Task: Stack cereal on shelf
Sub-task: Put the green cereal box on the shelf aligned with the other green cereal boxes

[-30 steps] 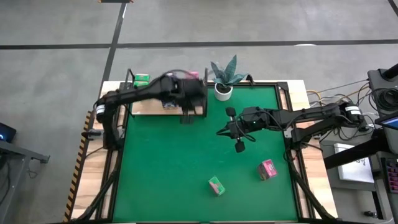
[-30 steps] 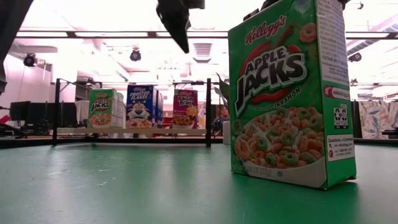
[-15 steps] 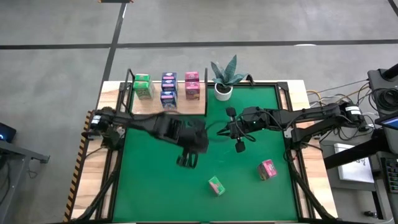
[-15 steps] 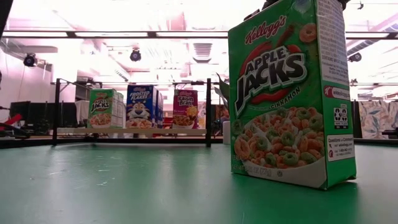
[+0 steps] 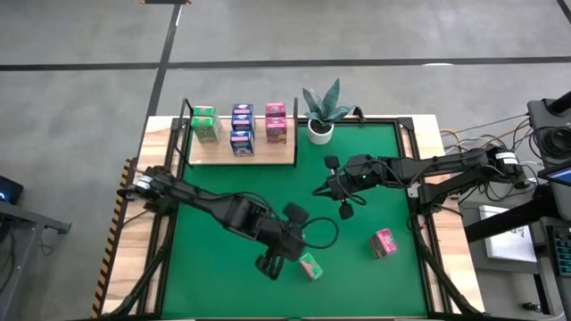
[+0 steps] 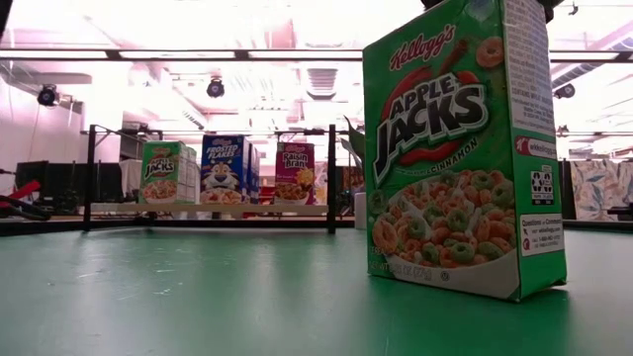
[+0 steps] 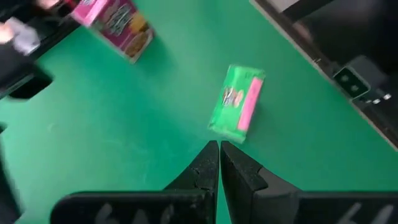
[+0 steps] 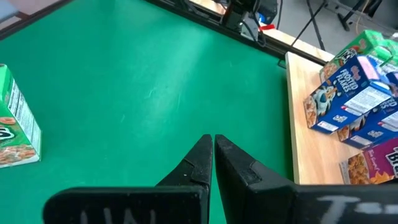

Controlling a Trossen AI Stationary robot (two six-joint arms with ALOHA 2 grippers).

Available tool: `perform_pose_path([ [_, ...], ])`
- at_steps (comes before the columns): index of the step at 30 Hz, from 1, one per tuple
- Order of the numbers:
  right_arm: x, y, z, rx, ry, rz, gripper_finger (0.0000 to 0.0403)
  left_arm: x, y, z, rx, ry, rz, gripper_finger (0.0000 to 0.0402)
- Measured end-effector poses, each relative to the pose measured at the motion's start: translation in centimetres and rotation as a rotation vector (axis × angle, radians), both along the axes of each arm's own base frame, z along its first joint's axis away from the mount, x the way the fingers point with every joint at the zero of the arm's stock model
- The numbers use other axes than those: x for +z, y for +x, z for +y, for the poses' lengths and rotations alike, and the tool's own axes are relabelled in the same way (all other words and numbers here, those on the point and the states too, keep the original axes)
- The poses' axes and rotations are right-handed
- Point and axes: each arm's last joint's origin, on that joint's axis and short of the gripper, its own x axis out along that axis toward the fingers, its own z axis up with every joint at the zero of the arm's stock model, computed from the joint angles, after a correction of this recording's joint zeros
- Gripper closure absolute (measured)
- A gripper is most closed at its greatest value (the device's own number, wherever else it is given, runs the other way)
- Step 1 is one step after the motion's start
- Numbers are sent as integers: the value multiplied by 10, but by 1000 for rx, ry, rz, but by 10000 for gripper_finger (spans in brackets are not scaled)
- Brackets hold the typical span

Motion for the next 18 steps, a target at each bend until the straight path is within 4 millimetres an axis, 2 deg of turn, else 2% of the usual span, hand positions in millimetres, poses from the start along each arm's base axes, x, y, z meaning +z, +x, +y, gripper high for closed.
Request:
perform_pose_path([
  [9, 0, 0, 0, 2, 0, 3, 394, -27, 23, 5, -105, -138, 85, 388],
  [13, -1, 0, 0, -2, 8, 5, 394, -32, 27, 2, -119, -162, 90, 352],
  [18, 0, -1, 0, -2, 8, 2, 394, -31, 28, 1, -138, -156, 69, 281],
])
